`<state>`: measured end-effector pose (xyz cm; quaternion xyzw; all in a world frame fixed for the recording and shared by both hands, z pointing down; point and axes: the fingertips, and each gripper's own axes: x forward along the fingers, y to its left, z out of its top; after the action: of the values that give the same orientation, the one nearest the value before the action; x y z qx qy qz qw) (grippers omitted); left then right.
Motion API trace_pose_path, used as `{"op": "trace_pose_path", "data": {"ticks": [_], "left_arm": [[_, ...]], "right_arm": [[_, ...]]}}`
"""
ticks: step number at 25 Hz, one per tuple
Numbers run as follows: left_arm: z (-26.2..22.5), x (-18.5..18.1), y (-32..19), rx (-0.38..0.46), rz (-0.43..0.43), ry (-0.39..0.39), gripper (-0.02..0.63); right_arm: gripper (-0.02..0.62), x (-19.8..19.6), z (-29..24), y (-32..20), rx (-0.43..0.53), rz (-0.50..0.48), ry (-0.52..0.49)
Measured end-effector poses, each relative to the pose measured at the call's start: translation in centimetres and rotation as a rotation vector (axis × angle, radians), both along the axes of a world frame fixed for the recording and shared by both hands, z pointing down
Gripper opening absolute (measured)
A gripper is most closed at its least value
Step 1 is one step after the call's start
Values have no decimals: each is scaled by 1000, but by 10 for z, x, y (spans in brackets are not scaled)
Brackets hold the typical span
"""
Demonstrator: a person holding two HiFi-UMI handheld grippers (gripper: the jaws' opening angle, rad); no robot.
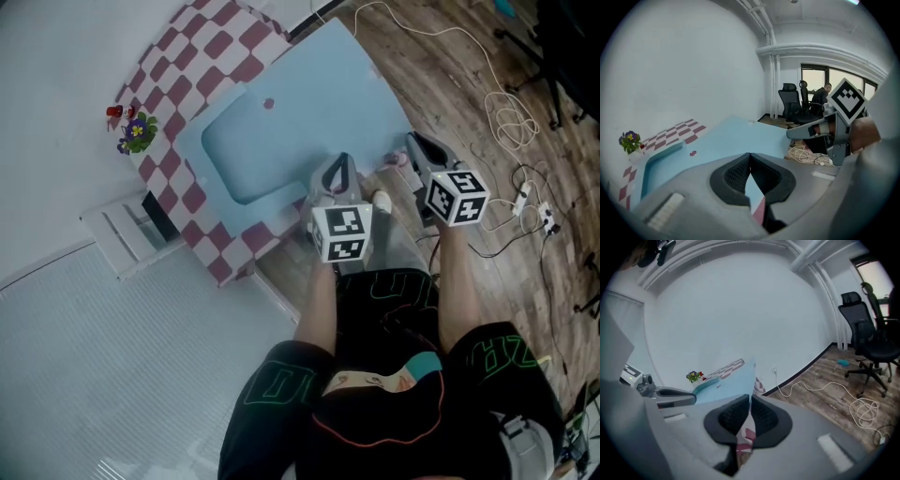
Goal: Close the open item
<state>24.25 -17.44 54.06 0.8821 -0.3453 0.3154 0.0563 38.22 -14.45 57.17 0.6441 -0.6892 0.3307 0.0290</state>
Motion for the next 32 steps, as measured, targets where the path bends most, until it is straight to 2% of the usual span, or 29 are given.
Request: {"op": "trace_pose_path", "data": {"ticks": [5,13,17,32], "left_arm": [[-15,-26,-14,33,-28,5,9],[-38,-68,-31,50,-92,89,9],[-42,-99,-37,42,-152,129,9],[-53,-173,-38,33,-225,227,9]], "right_arm": [[12,-1,-15,-16,38,28,26],[9,-16,-52,-26,83,64,133],[8,-31,-72,-26,109,65,190],[8,-103,-136,-33,224,19,284]]}}
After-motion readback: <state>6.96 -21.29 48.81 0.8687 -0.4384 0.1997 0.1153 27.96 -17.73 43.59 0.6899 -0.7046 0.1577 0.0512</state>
